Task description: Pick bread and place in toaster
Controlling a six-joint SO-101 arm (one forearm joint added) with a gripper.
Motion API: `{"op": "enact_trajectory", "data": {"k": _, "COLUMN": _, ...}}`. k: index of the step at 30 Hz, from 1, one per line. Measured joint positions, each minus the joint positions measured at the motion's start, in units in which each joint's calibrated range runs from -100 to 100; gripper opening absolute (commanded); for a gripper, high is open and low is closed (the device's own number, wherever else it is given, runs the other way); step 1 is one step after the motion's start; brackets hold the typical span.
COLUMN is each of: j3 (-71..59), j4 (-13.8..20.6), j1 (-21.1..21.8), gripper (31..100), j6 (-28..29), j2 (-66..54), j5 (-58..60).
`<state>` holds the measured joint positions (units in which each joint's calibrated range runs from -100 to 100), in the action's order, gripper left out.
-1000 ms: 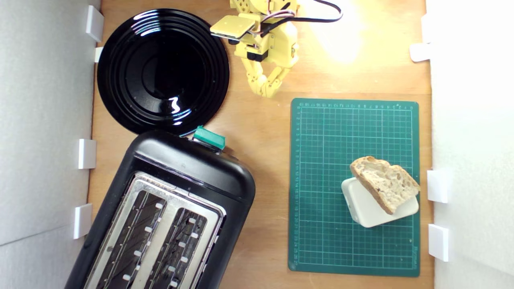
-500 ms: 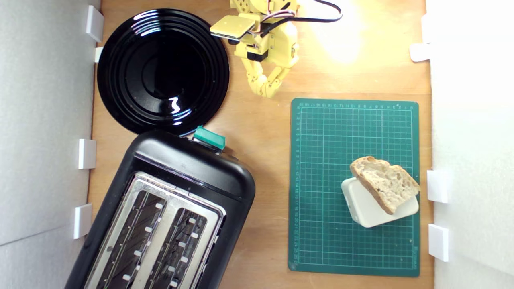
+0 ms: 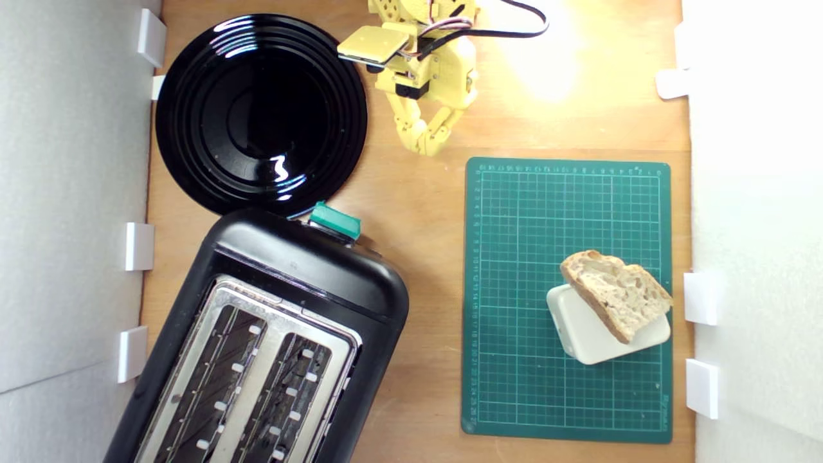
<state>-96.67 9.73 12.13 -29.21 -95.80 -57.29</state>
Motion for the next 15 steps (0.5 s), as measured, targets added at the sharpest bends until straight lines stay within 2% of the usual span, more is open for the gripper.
{"op": "enact_trajectory", "data": {"k": 9, "j3": -0.09, "j4": 0.00, "j1": 0.00, "gripper": 30.8, "j6": 0.00, "j2": 12.60, "j5": 13.90}}
{"op": "enact_trajectory", "data": {"k": 15, "j3": 3.79, "j4": 0.00, "j1": 0.46, "gripper": 30.8, "j6": 0.67, "j2": 18.31, "j5": 15.34}}
